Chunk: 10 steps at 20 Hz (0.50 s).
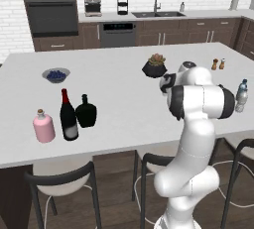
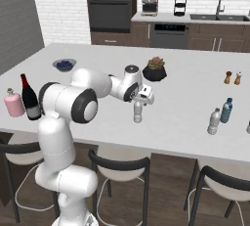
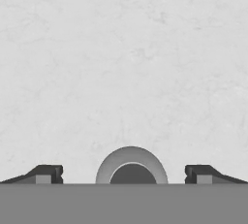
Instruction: Move the plastic bottles in the middle to the plastics group, and the glass bottles in the middle to the glass group.
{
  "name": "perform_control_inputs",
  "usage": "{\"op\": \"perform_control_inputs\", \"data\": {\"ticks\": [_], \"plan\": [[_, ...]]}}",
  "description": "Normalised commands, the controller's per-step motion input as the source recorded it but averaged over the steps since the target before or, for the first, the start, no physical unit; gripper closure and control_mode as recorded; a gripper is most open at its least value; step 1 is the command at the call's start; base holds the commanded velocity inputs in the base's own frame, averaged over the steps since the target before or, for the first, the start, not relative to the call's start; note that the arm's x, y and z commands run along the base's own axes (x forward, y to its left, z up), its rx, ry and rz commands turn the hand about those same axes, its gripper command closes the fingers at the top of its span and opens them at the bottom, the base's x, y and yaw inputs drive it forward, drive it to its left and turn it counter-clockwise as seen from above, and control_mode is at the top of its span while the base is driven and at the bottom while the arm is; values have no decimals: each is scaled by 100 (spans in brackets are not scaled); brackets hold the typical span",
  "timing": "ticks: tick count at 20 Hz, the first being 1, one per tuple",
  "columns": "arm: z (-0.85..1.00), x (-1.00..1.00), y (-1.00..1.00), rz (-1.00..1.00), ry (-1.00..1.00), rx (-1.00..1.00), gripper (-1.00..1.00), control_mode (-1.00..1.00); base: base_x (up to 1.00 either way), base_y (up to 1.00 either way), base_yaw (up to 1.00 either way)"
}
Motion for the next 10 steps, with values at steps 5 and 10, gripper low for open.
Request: {"op": "perform_control_inputs", "data": {"ticks": [5, 10], "plan": [[-5, 1, 0, 0, 0, 0, -100, -100, 0, 0, 0], [-6, 0, 0, 0, 0, 0, 100, -100, 0, 0, 0]]}}
